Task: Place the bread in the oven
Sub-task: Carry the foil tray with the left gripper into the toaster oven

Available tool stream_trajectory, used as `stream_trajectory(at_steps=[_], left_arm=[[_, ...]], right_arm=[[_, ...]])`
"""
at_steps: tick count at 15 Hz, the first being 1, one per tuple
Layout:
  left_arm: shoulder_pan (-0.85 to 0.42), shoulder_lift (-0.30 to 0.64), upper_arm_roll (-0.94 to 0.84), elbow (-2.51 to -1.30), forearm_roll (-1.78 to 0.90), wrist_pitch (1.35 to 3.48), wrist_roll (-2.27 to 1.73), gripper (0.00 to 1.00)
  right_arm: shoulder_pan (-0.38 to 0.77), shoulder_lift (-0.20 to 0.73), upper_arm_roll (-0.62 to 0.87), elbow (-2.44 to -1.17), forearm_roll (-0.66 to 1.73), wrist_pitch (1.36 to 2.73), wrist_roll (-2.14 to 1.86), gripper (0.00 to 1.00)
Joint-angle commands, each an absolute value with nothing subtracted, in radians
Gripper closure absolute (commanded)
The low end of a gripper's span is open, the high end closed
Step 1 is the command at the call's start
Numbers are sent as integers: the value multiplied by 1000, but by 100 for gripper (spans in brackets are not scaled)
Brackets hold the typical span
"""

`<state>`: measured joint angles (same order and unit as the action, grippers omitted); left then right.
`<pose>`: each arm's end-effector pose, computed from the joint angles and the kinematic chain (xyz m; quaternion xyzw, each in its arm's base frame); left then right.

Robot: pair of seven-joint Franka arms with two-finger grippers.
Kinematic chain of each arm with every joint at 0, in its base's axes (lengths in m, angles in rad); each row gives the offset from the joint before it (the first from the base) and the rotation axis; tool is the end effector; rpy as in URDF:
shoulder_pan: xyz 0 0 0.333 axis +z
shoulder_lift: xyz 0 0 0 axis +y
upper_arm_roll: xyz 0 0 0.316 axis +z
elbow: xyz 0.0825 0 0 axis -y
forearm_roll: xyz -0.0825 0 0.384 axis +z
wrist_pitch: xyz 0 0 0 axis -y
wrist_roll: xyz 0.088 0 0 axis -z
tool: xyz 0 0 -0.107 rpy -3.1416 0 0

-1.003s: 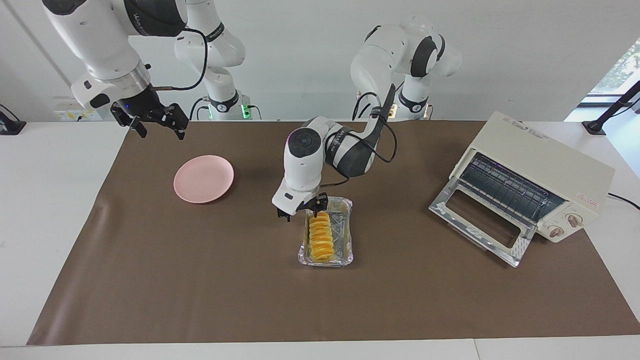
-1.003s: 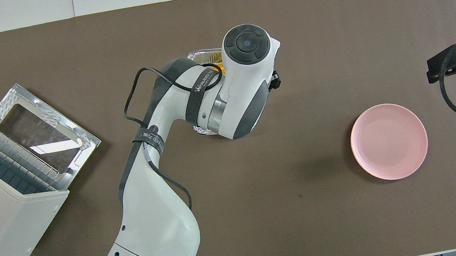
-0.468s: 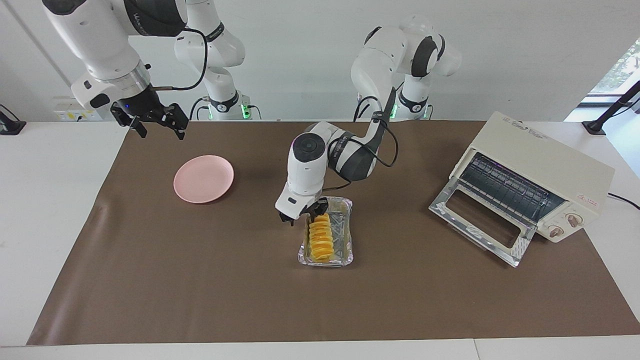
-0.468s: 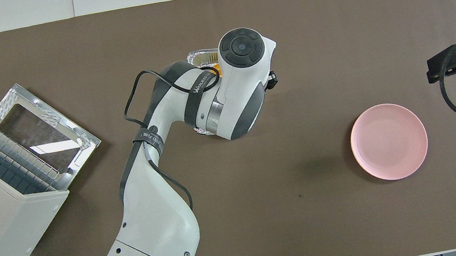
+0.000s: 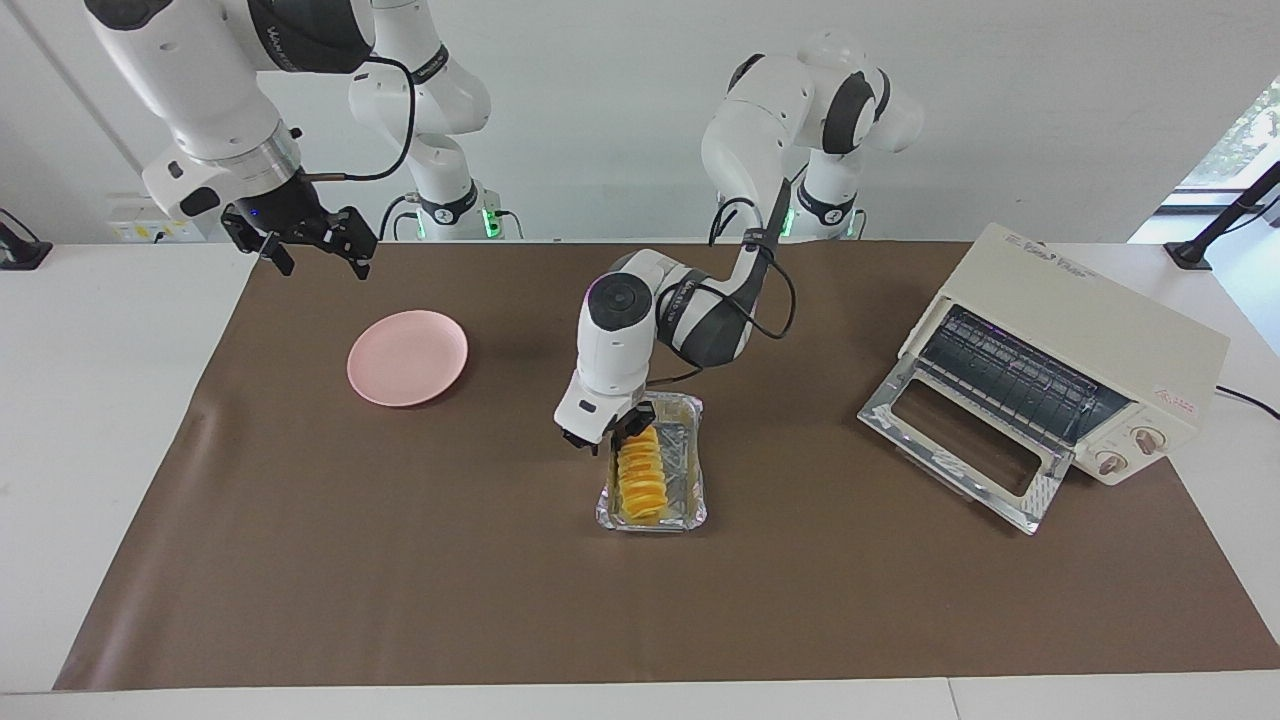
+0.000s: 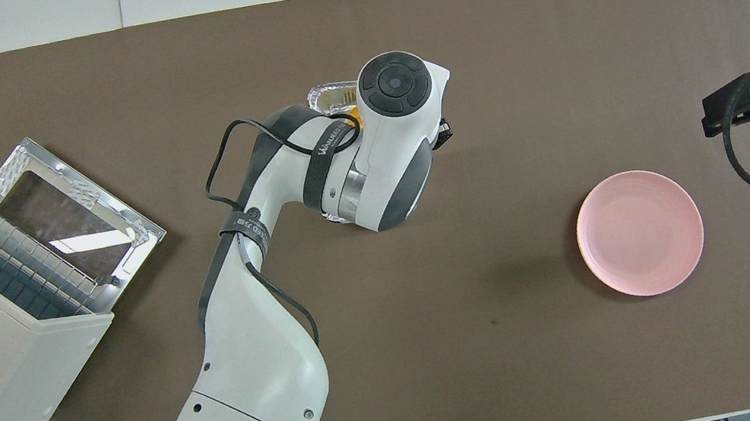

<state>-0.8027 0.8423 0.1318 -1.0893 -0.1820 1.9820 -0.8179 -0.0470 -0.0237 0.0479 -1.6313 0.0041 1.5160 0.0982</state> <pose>0.5768 -0.5145 0.3243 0.9954 0.0841 -0.0037 0.0455 0.5396 0.0012 0.6046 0.9978 -0.0486 -0.0458 0.0008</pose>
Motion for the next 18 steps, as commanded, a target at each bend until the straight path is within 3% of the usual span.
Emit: stream_trajectory(at_steps=[1, 7, 10, 15, 18], left_arm=[[-802, 828, 143, -1127, -198, 2007, -825, 100], [-781, 798, 169, -1127, -201, 1893, -839, 100], [-779, 735, 244, -1131, -204, 1803, -890, 100], [-773, 710, 380, -1121, -206, 1677, -940, 100], [-686, 675, 451, -1130, -206, 1591, -940, 100]], right_arm=[[-61, -31, 60, -1635, -9, 1505, 74, 0], [-61, -31, 60, -1635, -8, 1505, 74, 0], [-61, -31, 60, -1635, -9, 1505, 74, 0], [-61, -31, 60, -1635, -9, 1505, 74, 0], [-61, -31, 60, -1635, -9, 1505, 74, 0]])
